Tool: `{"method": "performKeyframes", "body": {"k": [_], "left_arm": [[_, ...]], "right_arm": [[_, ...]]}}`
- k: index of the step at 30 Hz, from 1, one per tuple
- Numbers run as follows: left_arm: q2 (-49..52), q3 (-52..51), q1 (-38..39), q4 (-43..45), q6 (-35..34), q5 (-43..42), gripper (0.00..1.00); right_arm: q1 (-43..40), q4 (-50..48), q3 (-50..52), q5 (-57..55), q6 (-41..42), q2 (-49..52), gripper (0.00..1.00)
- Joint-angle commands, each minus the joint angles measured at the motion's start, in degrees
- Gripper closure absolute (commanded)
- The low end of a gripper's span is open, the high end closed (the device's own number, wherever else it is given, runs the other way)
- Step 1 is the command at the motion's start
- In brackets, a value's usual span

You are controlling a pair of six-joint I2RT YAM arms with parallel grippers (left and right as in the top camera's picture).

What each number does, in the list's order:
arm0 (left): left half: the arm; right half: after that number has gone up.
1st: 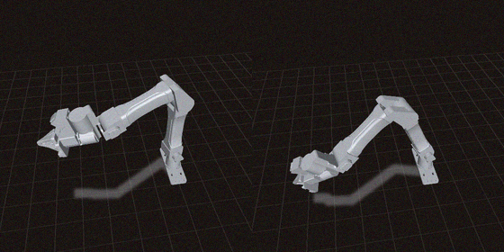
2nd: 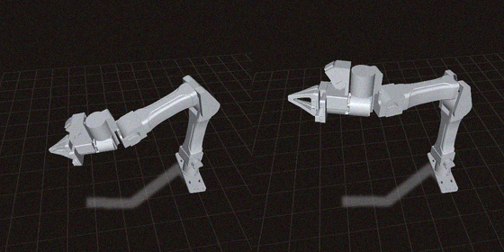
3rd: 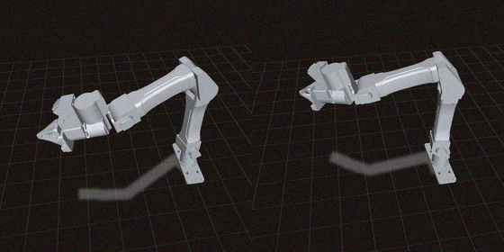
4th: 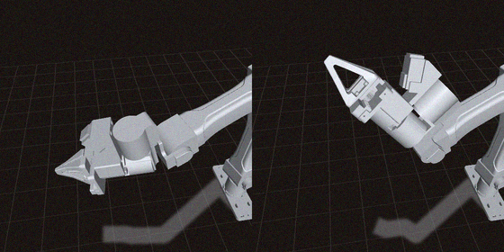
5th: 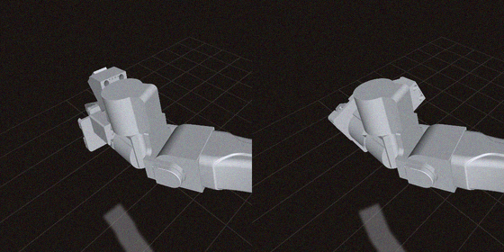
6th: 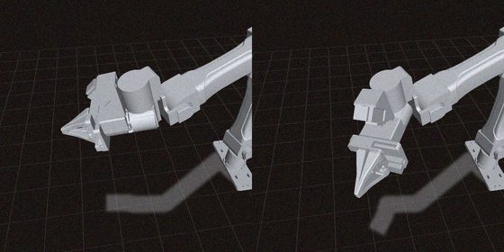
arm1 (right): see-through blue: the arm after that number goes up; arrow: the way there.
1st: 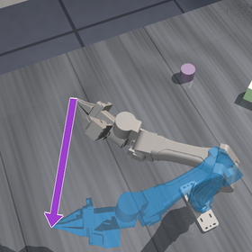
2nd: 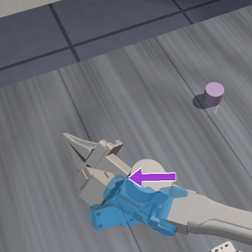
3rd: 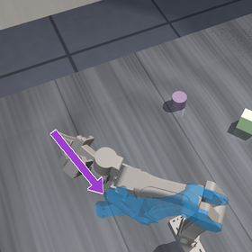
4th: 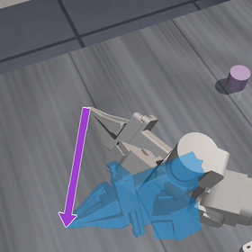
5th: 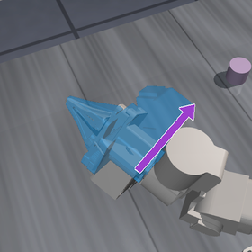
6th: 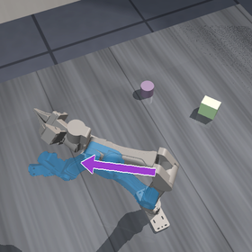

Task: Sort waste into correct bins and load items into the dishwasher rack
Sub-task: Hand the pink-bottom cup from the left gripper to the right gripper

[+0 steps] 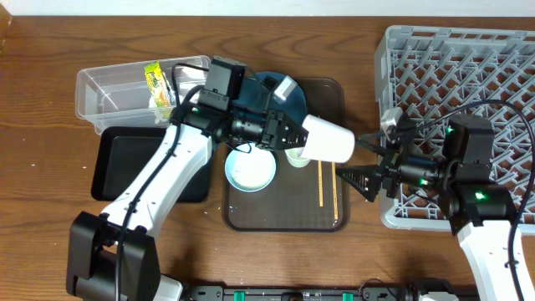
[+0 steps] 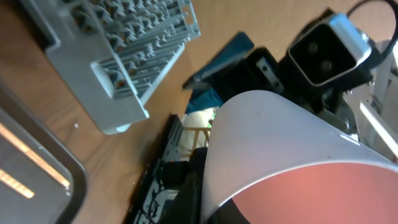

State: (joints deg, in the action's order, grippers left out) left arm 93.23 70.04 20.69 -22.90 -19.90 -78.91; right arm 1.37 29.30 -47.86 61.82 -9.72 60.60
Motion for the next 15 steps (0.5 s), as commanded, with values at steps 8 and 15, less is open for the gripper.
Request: {"method": "performKeyframes", "body": {"k": [8,15], "left_arm": [[0.2,0.5,2.2,1.4,-1.2,-2.5,0.94],[0.2,0.5,2.2,1.4,-1.8,-2.5,0.94]], "right_arm": [[0.4,-4.3,-0.9,10.3,-1.3,0.5,0.12],[0.4,-5.3,-0.9,11.9,-1.3,0.5,0.24]]}}
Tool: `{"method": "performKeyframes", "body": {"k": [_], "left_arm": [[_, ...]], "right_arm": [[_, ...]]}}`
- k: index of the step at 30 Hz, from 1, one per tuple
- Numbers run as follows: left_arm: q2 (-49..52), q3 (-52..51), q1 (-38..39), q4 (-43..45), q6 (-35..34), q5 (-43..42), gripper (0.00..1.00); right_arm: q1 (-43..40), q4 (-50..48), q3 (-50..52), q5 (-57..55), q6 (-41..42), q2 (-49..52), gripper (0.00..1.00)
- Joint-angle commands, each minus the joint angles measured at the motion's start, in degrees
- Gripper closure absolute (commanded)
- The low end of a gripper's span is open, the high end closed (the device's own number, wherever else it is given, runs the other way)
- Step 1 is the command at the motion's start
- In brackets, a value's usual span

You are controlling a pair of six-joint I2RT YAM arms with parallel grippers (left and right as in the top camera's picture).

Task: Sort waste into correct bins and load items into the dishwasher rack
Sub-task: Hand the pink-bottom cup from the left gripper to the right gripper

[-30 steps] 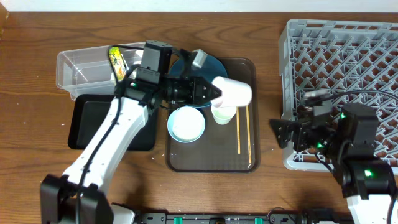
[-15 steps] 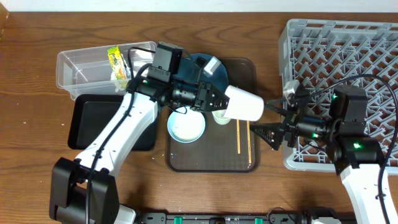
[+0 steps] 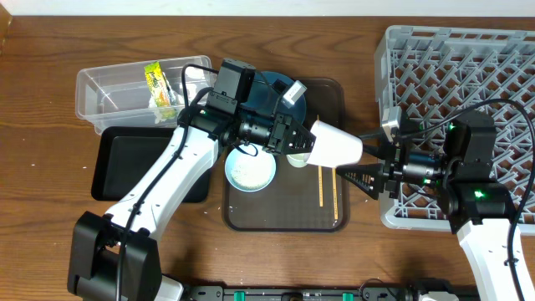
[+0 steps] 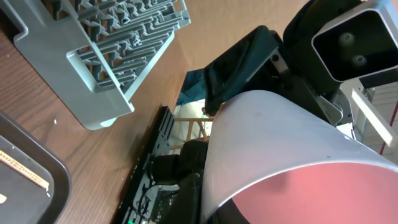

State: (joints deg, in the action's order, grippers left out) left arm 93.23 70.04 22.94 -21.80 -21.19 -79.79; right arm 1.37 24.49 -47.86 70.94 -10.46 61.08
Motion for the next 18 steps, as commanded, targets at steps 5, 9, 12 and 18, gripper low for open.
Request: {"method": "performKeyframes", "body": {"k": [5,9,12,18], "left_arm": [[0.2,0.5,0.0,0.3,-1.3,-1.7,0.94],[0.2,0.5,0.0,0.3,-1.8,-1.7,0.94],[0.2,0.5,0.0,0.3,-2.1,-1.7,0.94],[0.2,0.5,0.0,0.3,-2.8,-1.7,0.94]], "right_arm": [[0.5,-1.4,-0.9,3.1,-0.5,0.0,0.24],[0.5,-1.4,-0.9,3.1,-0.5,0.0,0.32],[0.5,-1.4,-0.9,3.1,-0.5,0.0,0.33],[0.5,-1.6,-0.9,3.1,-0.5,0.0,0.47]]}}
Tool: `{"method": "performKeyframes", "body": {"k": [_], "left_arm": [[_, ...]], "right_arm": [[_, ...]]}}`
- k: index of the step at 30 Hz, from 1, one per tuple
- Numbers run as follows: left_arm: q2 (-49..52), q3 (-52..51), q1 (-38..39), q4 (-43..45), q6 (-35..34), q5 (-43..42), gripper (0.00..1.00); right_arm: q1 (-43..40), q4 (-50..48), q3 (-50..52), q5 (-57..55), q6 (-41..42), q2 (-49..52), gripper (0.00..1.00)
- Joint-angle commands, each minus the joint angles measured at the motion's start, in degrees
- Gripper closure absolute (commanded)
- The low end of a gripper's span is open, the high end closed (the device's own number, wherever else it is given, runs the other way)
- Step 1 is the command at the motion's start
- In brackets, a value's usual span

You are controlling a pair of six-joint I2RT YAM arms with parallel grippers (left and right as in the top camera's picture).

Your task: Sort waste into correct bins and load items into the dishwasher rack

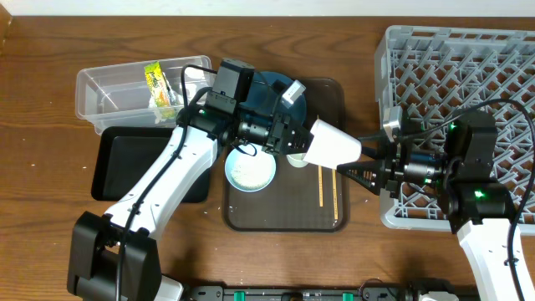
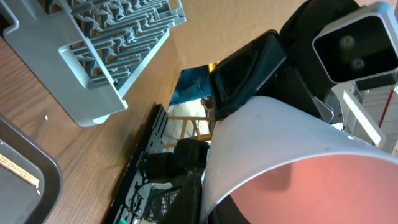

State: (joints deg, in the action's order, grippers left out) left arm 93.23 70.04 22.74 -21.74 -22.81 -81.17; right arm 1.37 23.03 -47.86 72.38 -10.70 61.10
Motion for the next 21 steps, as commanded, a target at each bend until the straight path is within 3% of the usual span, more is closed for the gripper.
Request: {"method": "performKeyframes", "body": {"k": [1,5,6,7,9,12,16,21], "left_arm": [[0.2,0.5,0.2,0.2,-1.1,-0.3,0.94],[0.2,0.5,0.2,0.2,-1.1,0.4,0.89],[0.2,0.5,0.2,0.2,-1.0,1.3,0.83],[0.2,0.5,0.2,0.2,-1.0,2.5,0.68],[0.2,0.5,0.2,-1.1,0.2,7.0,0.55],[0.2,0.5,0.1,-7.7,3.9,22.2,0.51],[-0.2,0.5,-1.0,-16.4,6.3,42.2,0.47],[-3.9,0.5,-5.3,-21.7,6.7,51.4,0.45]], "right_arm": [[0.5,-0.2,-0.9,1.6,-0.3,0.0,0.47],[0.5,-0.1,-0.9,1.6,-0.3,0.0,0.52],[0.5,-0.1,-0.9,1.6,-0.3,0.0,0.53],[0.5,-0.1,-0.9,1.6,-0.2,0.0,0.54],[0.5,0.0,-0.9,0.9,1.0,0.0,0.54],[0.5,0.2,-0.9,-4.2,5.2,0.0,0.56],[0.5,3.7,-0.9,-18.6,9.1,-0.2,0.7],[0.3,8.2,-0.9,-38.1,11.0,-0.6,0.9]]}}
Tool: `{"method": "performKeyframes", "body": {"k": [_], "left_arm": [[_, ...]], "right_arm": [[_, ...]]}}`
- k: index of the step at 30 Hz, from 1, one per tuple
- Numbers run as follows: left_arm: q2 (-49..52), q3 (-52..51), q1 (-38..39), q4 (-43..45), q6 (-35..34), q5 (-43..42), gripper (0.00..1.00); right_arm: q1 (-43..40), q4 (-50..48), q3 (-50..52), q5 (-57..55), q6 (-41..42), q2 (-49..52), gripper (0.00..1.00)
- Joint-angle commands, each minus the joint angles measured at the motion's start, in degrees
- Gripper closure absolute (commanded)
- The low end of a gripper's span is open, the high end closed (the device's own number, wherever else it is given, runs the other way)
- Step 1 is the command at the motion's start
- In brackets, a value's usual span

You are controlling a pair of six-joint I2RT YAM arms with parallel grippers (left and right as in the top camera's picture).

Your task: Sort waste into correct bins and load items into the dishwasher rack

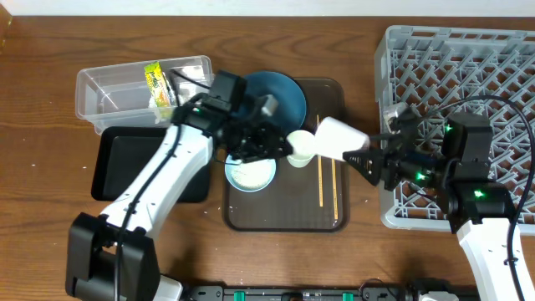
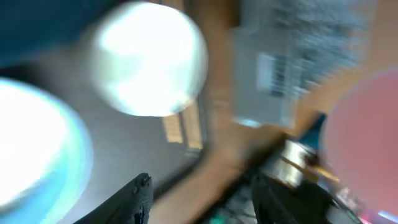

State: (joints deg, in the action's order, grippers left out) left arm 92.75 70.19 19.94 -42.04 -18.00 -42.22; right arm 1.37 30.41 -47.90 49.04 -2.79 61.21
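Observation:
A large white paper cup (image 1: 337, 136) hangs over the right part of the brown tray (image 1: 280, 216), its rim end at my right gripper (image 1: 361, 157), which is shut on it. My left gripper (image 1: 278, 144) stands open and empty just left of the cup, above a small white cup (image 1: 299, 146). The left wrist view is motion-blurred. It shows that small white cup (image 2: 149, 59), a light blue bowl (image 2: 34, 149) and the open left gripper (image 2: 199, 183) with nothing between its fingers. The grey dishwasher rack (image 1: 468, 75) lies at the right.
On the tray lie a dark blue plate (image 1: 276, 94), the light blue bowl (image 1: 249, 173) and two chopsticks (image 1: 321, 182). A clear bin (image 1: 117, 88) holding a yellow wrapper (image 1: 156, 84) stands at the back left. A black tray (image 1: 121, 171) is in front of it.
My left gripper has let go of the large white cup and drawn back left over the small cup. The cup now hangs from my right gripper, shifted slightly right.
My left gripper held the white cup over the tray and the right gripper's tips stood apart from it. The cup and the right gripper were then closer, then touching. Now the right gripper holds the cup and the left is open.

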Motion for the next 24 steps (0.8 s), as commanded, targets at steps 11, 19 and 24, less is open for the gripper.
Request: {"method": "performKeyframes", "body": {"k": [11,19,24], "left_arm": [[-18.6,0.4,-13.6,-9.9,3.4,26.5,0.45],[-20.3,0.4,-14.6,-10.2,3.4,26.4,0.44],[-20.3,0.4,-14.6,-10.6,3.4,26.4,0.44]], "right_arm": [[-4.2,15.5,-13.9,-44.7,7.3,-2.4,0.99],[-14.8,25.6,-23.4,-57.9,13.1,4.3,0.99],[-23.8,26.8,-28.0,-58.7,13.6,10.2,0.99]]}}
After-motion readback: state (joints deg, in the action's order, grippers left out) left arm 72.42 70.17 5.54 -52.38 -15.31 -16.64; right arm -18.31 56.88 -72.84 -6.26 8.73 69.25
